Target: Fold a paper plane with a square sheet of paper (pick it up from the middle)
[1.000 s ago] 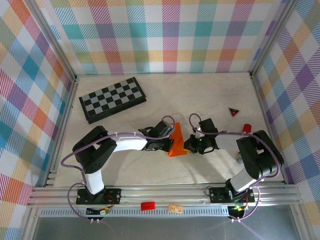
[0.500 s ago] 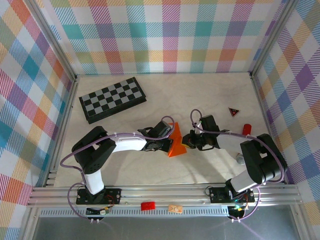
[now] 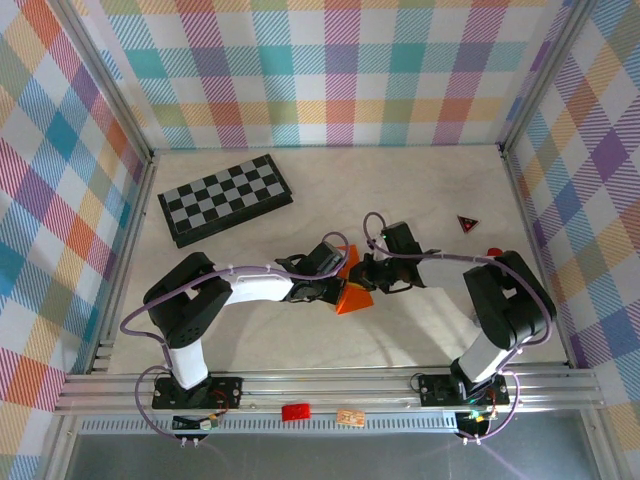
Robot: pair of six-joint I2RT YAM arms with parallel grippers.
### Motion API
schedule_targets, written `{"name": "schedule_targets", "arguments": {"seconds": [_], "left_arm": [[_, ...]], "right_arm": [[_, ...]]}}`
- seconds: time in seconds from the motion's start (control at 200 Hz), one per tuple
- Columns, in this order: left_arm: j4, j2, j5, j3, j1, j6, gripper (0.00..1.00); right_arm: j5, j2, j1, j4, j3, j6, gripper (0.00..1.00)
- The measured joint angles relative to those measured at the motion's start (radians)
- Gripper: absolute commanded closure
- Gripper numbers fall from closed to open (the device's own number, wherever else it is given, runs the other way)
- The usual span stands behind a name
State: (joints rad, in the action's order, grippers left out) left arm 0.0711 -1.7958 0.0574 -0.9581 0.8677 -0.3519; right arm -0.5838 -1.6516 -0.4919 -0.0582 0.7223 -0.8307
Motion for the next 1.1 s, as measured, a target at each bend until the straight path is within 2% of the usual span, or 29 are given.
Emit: {"name": "schedule_targets", "arguments": {"seconds": [0.455, 0.72, 0.975, 1.1], "left_arm": [[-0.015, 0.006, 0.000, 0.014, 0.000, 0.000, 0.97], [-0.015, 0.007, 0.000, 0.015, 0.000, 0.000, 0.97], [-0.014, 0.007, 0.000, 0.015, 0.000, 0.001, 0.97], [-0.015, 0.007, 0.000, 0.015, 0.000, 0.002, 0.97]], "right_arm": [[0.036, -0.047, -0.003, -0.068, -0.067, -0.016, 0.96], [0.078, -0.016, 0.005, 0.033, -0.002, 0.005, 0.96], [0.147, -0.044, 0.040, 0.056, 0.014, 0.011, 0.98], [0.137, -0.050, 0.056, 0.051, 0.009, 0.004, 0.97]]}}
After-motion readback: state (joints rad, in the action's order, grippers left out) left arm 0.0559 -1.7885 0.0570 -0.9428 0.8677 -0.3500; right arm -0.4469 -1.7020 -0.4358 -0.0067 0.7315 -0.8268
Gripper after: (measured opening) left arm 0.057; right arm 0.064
